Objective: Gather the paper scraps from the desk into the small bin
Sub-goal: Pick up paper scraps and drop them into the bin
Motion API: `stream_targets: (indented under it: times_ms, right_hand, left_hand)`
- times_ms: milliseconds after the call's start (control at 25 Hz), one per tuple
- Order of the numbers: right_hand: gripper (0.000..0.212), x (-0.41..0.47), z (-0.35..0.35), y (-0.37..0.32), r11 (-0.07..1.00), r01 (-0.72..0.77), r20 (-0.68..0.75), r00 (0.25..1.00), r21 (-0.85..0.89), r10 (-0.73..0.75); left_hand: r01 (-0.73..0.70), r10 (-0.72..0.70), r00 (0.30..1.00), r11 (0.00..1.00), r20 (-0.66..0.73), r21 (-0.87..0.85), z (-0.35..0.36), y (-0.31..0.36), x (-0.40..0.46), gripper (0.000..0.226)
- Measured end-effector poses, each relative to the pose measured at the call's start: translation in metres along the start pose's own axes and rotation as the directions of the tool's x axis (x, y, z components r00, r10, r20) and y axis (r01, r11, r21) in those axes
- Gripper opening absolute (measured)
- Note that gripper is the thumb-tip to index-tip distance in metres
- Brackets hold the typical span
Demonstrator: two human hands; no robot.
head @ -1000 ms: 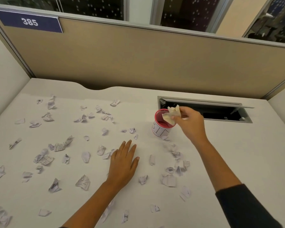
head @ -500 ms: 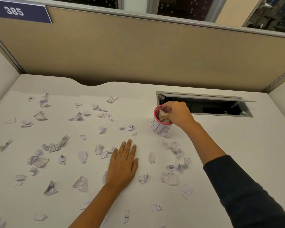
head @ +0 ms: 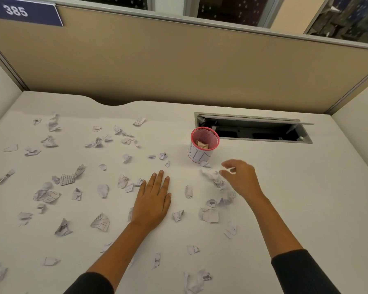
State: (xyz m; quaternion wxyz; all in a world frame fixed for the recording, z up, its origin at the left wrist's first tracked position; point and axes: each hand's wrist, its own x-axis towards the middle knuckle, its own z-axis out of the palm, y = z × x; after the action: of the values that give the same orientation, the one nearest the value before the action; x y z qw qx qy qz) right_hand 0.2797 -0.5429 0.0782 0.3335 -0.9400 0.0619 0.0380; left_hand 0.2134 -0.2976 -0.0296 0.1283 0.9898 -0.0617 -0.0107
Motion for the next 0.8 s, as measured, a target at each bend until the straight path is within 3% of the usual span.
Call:
stream_targets:
  times_ms: [80, 240, 320, 440, 640, 800]
  right_hand:
    - [0.044, -0.014, 0.007, 0.020, 0.994, -0.077, 0.138, 0.987, -0.074, 0.087]
    - [0.077, -0.044, 0.033, 0.038, 0.978, -0.047, 0.337, 0.934, -0.203, 0.115]
    - [0.069, -0.058, 0.050, 0.044, 0.963, 0.033, 0.366, 0.928, -0.266, 0.069]
    - [0.037, -0.076, 0.069, 0.048, 0.931, 0.195, 0.239, 0.963, -0.309, -0.122]
    - [0.021, -0.077, 0.073, 0.046, 0.916, 0.228, 0.144, 0.971, -0.331, -0.189]
    - [0.018, -0.053, 0.053, 0.028, 0.949, 0.170, 0.123, 0.982, -0.266, -0.142]
  left_hand:
    - [0.003, -0.003, 1.000, 1.000, -0.003, 0.005, -0.001, 0.001, 0.000, 0.060]
    - [0.012, -0.012, 1.000, 1.000, -0.007, -0.006, 0.000, 0.001, 0.001, 0.060]
    - [0.010, -0.010, 1.000, 1.000, -0.008, -0.017, -0.001, 0.001, 0.001, 0.060]
    - [0.008, -0.008, 1.000, 1.000, -0.010, -0.023, -0.001, 0.000, 0.000, 0.061]
    - [0.009, -0.010, 1.000, 1.000, -0.012, -0.029, 0.000, 0.000, 0.001, 0.061]
    - [0.012, -0.013, 1.000, 0.999, -0.014, -0.032, 0.001, -0.001, 0.001, 0.060]
